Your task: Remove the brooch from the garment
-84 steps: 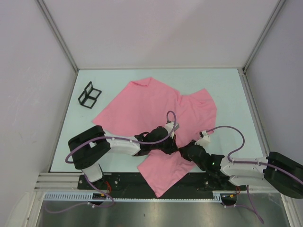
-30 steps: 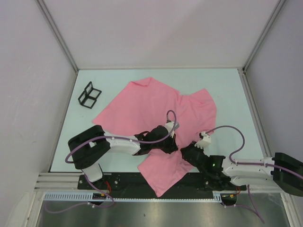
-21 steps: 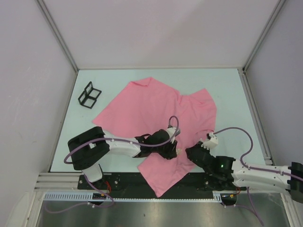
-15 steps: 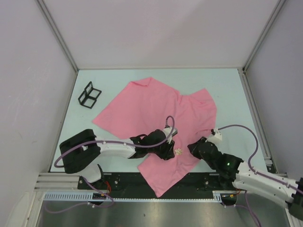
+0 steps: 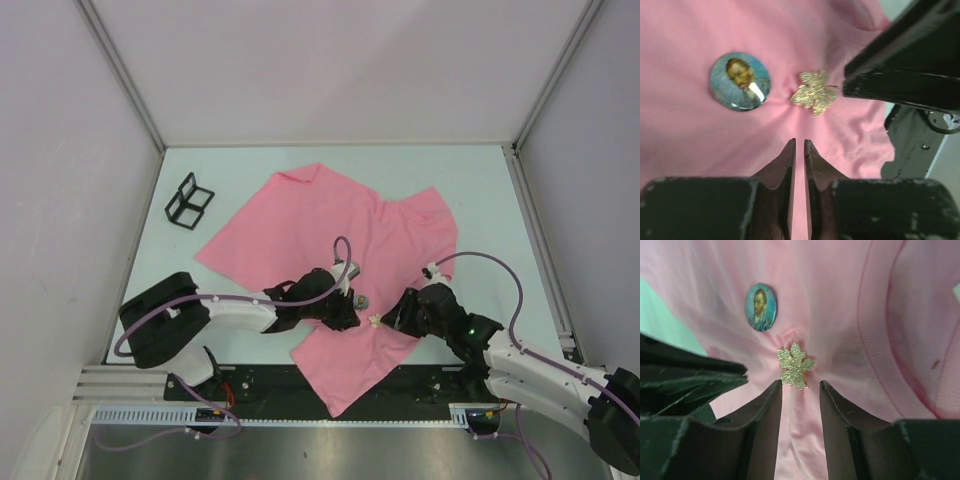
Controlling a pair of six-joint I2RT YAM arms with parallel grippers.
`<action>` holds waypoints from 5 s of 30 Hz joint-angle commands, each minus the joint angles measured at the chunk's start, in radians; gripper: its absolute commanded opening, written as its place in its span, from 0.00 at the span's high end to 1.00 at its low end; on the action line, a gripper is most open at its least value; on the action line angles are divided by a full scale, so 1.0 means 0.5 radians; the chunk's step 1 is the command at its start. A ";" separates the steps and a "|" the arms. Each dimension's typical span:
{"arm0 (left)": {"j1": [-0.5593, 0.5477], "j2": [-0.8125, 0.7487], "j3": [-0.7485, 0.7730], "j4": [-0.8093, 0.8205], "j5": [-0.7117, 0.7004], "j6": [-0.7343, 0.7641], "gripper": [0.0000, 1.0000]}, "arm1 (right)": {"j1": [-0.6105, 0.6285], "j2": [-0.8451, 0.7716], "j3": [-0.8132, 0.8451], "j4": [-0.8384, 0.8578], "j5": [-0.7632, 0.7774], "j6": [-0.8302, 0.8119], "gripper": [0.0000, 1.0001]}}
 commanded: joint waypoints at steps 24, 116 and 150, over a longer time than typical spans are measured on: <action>-0.011 0.032 -0.222 0.229 0.117 -0.150 0.88 | -0.047 -0.019 -0.150 0.266 -0.062 0.060 0.66; 0.821 -1.021 0.413 -1.093 0.607 -1.613 0.49 | 0.118 0.226 0.402 1.336 0.023 -1.914 1.00; 0.974 -0.542 0.864 -1.563 0.626 -1.709 0.54 | 0.569 0.751 0.604 1.696 0.343 -2.615 1.00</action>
